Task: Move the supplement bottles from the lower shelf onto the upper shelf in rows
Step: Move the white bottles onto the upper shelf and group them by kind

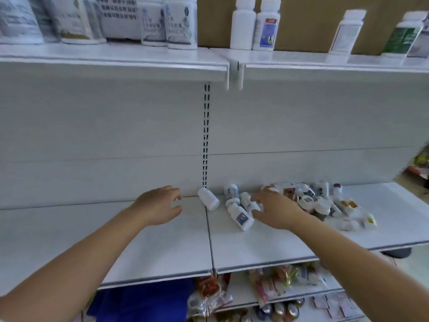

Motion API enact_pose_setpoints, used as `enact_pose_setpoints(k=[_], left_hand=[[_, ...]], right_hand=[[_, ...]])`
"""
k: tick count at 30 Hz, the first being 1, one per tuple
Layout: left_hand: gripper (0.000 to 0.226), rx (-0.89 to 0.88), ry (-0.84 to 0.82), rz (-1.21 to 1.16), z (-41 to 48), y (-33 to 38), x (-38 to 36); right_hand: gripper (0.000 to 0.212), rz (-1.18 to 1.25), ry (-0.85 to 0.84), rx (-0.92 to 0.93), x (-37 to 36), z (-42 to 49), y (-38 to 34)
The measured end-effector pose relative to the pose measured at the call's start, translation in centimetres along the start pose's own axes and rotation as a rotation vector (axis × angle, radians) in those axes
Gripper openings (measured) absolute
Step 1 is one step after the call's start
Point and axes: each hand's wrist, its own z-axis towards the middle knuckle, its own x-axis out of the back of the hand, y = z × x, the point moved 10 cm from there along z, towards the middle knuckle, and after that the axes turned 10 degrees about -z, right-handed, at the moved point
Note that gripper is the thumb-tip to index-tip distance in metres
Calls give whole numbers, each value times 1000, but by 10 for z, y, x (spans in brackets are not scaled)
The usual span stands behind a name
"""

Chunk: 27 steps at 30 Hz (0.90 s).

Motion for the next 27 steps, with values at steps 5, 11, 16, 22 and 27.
enact_pose_setpoints(k=[5,11,16,22,27], left_hand=[[48,206,39,-189,73,-12,-65],[66,432,132,-492,133,2,-117],[45,539,128,-620,148,-5,-127],[30,479,34,-1313,100,11,-109],[74,283,-156,-1541,27,47,-50]], right_hand=[[43,-146,96,-14,-53,56,-3],[51,-270,139,42,-93,96,-17],[58,-219,80,38,-96,100,-18],[46,353,57,-227,-70,71,13],[61,924,89,-282,-24,17,2]])
